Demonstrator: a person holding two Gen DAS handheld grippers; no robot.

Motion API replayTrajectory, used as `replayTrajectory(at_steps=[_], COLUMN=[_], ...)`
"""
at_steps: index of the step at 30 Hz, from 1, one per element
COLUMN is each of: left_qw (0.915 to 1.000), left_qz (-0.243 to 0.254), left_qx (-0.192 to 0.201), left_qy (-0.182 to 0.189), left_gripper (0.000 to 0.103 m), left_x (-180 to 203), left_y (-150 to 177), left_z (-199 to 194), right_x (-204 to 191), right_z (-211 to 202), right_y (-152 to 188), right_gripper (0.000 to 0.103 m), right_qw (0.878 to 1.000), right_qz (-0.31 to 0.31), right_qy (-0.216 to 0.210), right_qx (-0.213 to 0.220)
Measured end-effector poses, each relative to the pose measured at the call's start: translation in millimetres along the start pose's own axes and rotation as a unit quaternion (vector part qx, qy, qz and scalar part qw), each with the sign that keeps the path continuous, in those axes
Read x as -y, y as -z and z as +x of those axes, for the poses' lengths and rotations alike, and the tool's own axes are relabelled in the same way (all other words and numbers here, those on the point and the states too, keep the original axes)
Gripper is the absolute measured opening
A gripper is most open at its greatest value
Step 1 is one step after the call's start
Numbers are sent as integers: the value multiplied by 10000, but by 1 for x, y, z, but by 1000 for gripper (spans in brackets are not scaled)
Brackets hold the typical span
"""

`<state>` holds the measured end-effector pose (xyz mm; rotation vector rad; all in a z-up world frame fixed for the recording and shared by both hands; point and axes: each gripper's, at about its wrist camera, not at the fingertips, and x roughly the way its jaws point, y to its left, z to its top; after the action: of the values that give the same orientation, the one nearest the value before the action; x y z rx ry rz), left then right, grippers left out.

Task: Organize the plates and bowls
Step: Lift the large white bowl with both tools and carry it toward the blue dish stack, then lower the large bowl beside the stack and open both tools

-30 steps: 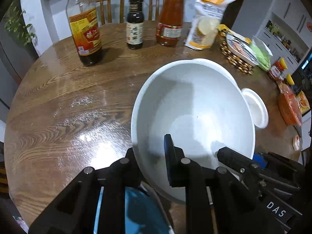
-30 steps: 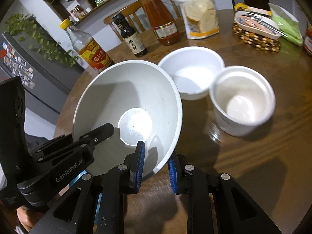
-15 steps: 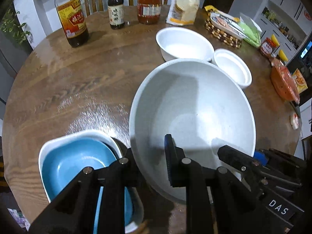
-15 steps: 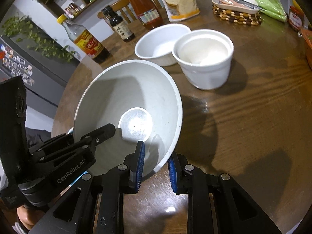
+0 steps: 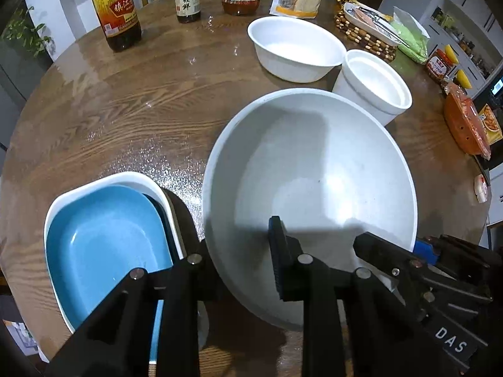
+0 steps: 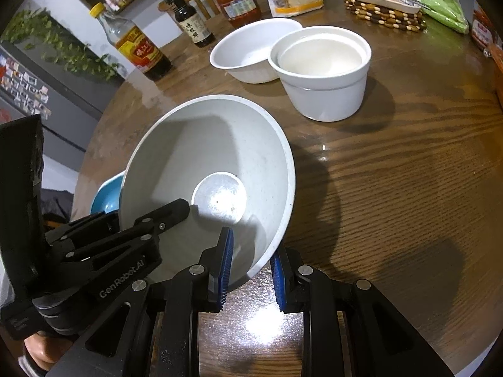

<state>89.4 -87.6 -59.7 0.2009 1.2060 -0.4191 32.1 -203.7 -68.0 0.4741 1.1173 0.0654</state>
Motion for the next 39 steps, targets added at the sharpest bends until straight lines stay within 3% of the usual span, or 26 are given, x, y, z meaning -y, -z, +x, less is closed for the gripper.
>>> replayTrajectory(at_steps=[16, 20, 23, 25, 27, 35, 39], left_qw=[9999, 9996, 9992, 9989, 9985, 9965, 9955], left_qz=[-83, -266, -406, -454, -473, -591, -567], left_qx=[-49, -33, 55, 127, 254, 573, 719], left_qy=[-121, -58, 36, 30, -95, -109, -260], left_gripper=[33, 57, 58, 60, 66, 67, 75], left_x=[1, -8, -14, -16, -17, -17, -12], left_y=[-2, -3, -4, -4, -4, -10, -10], left_z=[8, 2, -8, -16, -24, -49, -58], right_x=[1, 1, 3, 5, 4, 1, 5], right_z=[-10, -19, -23, -26, -30, -56, -71], right_y=[-2, -5, -6, -6, -7, -13, -14], right_gripper=[26, 27, 33, 43, 43, 44, 44], right_qw=[9998, 9991, 9989, 9986, 9982, 9948, 9929], right_qz=[-55, -124, -100, -94, -137, -283, -347], right_qy=[86, 182, 189, 149, 155, 196, 223], right_qx=[198, 370, 425, 492, 557, 960, 1115])
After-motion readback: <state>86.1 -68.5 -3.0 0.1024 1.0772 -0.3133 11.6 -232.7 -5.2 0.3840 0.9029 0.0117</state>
